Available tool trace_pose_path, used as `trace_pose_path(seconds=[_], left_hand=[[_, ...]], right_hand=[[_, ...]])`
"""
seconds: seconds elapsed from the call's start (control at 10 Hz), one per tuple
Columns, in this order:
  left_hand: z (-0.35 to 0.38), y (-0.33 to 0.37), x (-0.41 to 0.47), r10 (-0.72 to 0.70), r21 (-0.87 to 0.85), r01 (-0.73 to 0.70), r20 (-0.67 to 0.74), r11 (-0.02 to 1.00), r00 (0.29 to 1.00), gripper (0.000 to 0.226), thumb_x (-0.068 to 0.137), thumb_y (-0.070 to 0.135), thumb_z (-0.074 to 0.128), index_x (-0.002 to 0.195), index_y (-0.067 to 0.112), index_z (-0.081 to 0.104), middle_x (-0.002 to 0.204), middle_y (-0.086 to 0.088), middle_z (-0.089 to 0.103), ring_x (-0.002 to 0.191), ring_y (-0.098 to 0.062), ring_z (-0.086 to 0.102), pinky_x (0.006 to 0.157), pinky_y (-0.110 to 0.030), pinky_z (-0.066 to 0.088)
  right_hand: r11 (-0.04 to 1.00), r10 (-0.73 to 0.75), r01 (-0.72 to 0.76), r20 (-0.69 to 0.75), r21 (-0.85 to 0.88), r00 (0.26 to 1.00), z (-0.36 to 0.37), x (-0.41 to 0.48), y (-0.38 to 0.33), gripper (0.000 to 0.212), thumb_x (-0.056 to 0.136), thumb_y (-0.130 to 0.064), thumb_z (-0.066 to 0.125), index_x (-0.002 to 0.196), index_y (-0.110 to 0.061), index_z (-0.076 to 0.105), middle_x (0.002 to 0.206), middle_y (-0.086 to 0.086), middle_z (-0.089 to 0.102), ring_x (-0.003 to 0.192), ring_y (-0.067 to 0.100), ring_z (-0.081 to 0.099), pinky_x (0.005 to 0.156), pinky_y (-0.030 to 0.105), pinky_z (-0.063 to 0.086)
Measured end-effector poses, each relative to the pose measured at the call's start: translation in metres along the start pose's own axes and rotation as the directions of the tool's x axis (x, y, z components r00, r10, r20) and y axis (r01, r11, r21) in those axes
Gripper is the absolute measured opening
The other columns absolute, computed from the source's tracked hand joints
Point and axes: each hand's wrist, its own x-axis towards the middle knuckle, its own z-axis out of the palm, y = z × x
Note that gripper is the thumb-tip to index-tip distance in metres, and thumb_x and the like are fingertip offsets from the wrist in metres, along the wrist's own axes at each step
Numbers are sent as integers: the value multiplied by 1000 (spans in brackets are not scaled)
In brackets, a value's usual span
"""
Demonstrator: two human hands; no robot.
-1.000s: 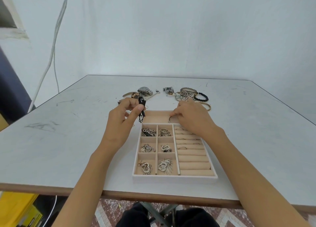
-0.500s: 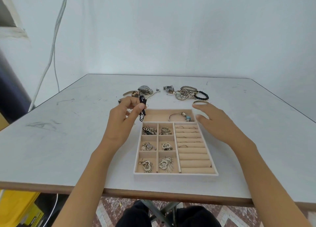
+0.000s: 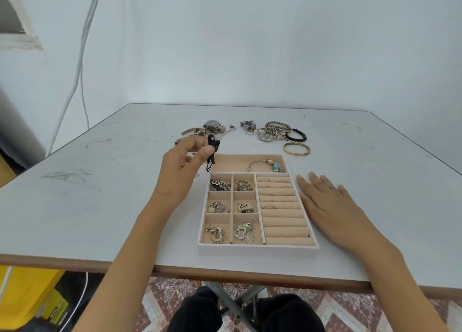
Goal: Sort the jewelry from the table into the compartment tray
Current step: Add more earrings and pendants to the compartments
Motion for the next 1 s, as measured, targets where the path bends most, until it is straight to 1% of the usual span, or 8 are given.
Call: trace_pose_path(seconds=[0.1,0.2,0.3,0.4,0.6,0.8,0.9,1.0], left_hand=[[0,1,1,-32,-43,32,-11,999,999,9,93,19,58,95,11,62,94,1,62,80,0,53,68,-10,42],[0,4,2,-12,-41,11,-13,999,1000,18,94,19,57,94,1,59,86,-5,57,76,-6,49,70,-18,40],[0,10,1,-1,-60,0,-13,998,1000,24,95,18,54,93,-5,57,83,-7,64,77,-3,56,71,-17,42],[2,17,-5,-13,-86,12,-16,996,1000,22,95,19,54,92,-3,58,82,0,67,76,0,58,67,-13,42],[1,22,-17,-6,-98,10,43,995,999,8,90,15,63,82,16,62,81,-5,70,79,-12,61,79,-23,47],[8,25,-30,43,-36,-38,151,999,988,5,82,15,71,83,17,67,77,8,69,75,-1,59,77,-13,45],[12,26,-32,38,6,-40,182,999,983,6,81,12,73,83,15,68,81,3,68,73,1,57,77,-11,45],[14,24,-34,5,-9,-3,224,1000,975,6,81,13,73,82,16,69,86,5,66,73,0,60,70,-27,57]], right_hand=[[1000,2,-2,-4,0,1000,1,1,1,53,101,-42,10,152,-31,1,161,-3,-7,148,15,-6,119,38,-1],[1000,5,-5,-8,5,1000,2,0,1,54,101,-43,10,152,-31,1,161,-4,-6,148,14,-6,119,38,-1],[1000,4,-4,-17,16,1000,2,0,0,54,101,-43,11,152,-31,3,161,-4,-5,148,14,-5,119,38,-1],[1000,3,-3,-16,21,1000,2,-1,0,54,101,-44,12,153,-31,3,161,-4,-4,148,14,-5,119,38,-1],[999,3,-2,-27,38,1000,2,0,1,54,101,-44,13,153,-31,5,161,-4,-2,148,13,-4,119,37,-1],[1000,2,-1,-36,31,999,3,0,0,54,101,-44,12,153,-31,6,161,-4,-1,148,14,-3,119,38,-1],[1000,1,0,-37,27,999,3,-1,1,54,101,-44,13,153,-30,6,161,-4,-1,148,14,-3,119,38,-1],[999,4,-3,-38,32,999,3,-1,0,54,101,-44,13,153,-31,6,161,-4,-1,148,14,-3,119,38,-1]])
